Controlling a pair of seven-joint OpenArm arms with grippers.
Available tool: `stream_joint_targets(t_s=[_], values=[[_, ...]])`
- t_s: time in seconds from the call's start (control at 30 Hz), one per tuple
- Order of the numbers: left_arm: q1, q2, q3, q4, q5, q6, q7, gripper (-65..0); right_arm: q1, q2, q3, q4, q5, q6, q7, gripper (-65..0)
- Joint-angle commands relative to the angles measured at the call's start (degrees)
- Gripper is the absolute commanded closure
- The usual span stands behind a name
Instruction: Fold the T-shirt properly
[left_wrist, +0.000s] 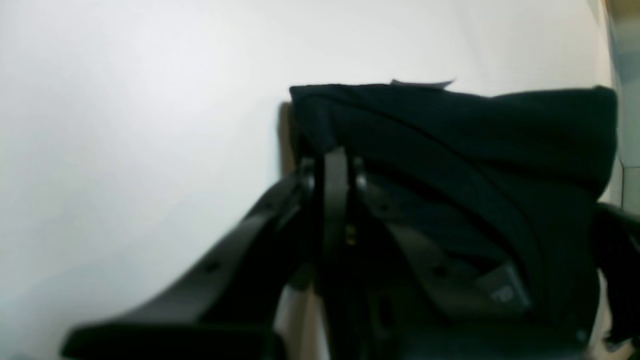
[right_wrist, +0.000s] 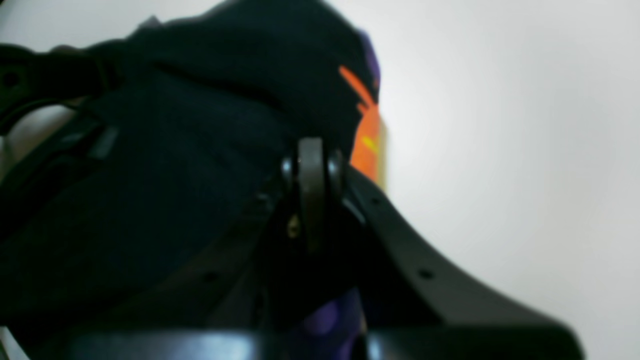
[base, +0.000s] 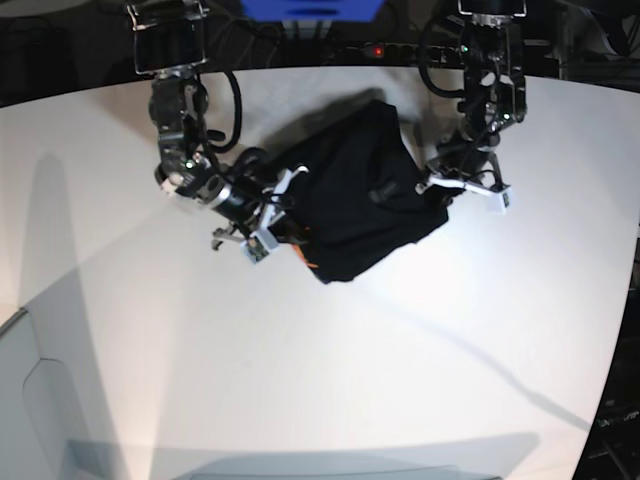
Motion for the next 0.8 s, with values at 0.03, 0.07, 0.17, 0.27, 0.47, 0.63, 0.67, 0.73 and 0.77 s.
stream_joint_targets(t_s=[0.03, 0.07, 0.17, 0.27, 0.47, 0.63, 0.67, 0.73, 0.77], values=[[0.3, -0.2, 0.0, -0.5, 1.8, 2.3, 2.0, -0.1, 0.4, 0.8, 0.0, -1.4, 0.0, 0.2, 1.6, 0.0], [0.3, -0.2, 0.0, -0.5, 1.8, 2.3, 1.9, -0.1, 0.4, 1.2, 0.0, -2.1, 0.0, 0.2, 2.1, 0.0], [0.3, -0.2, 0.0, -0.5, 1.8, 2.3, 1.9, -0.1, 0.6, 2.2, 0.1, -2.5, 0.2, 0.2, 2.4, 0.0], [0.3, -0.2, -0.3, -0.1, 1.7, 2.3, 2.2, -0.1, 0.1, 2.3, 1.6, 2.8, 0.3, 0.2, 1.7, 0.0], [-1.0, -0.2, -0.1, 0.0, 1.4, 2.3, 2.4, -0.3, -4.3, -0.1, 5.8, 19.5, 0.2, 0.2, -7.0, 0.0], [-1.3, -0.2, 0.0, 0.0, 1.3, 2.3, 2.4, -0.4, -10.9, -0.3, 5.3, 24.8, 0.2, 0.2, -8.0, 0.0], [-1.3, -0.2, 0.0, 0.0, 1.3, 2.3, 2.4, -0.4, -11.7, -0.3, 5.3, 24.3, 0.1, 0.2, -8.0, 0.0], [-1.3, -0.2, 0.0, -0.1, 1.4, 2.3, 2.4, -0.5, -12.6, -0.4, 5.3, 21.7, 0.2, 0.2, -8.0, 0.0], [-1.3, -0.2, 0.0, -0.1, 1.5, 2.3, 2.4, -0.5, -12.8, -0.4, 5.3, 20.7, 0.2, 0.2, -7.5, 0.0]])
